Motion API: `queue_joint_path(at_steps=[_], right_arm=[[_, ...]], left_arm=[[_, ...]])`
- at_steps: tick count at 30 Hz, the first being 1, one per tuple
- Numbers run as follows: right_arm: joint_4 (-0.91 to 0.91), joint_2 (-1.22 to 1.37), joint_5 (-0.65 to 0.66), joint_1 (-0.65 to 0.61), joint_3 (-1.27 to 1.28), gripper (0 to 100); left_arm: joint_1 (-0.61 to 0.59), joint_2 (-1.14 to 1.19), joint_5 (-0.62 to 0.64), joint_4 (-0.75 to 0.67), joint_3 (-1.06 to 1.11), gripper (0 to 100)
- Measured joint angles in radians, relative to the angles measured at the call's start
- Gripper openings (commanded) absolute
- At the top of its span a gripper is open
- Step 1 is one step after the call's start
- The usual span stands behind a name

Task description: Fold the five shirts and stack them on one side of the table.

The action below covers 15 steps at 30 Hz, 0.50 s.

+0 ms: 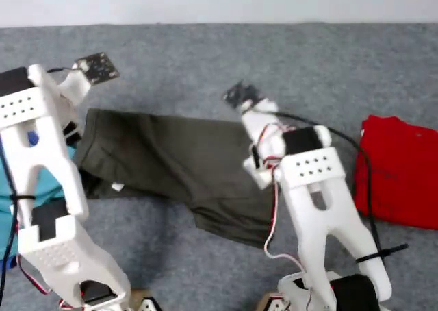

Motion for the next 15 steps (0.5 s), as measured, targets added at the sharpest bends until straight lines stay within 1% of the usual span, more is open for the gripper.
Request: queue_joint_path(at_steps=[4,8,11,15], right_arm=[[-0.187,0.144,0.000,0.011,0.000,1.0],[-0.288,0.328,0.000,0.015,-0.060,1.0],[-0.322,0.474,0.000,0.038,-0.176,1.0],[-0.327,0.692,0.000,0.080,-0.370,1.0]], left_arm=[[0.052,0.071,0.181,-0.071,0.000,2],[0.092,0.161,0.334,-0.157,0.000,2],[0.110,0.233,0.391,-0.203,0.000,2],[0.123,0.341,0.410,-0.235,0.000,2]])
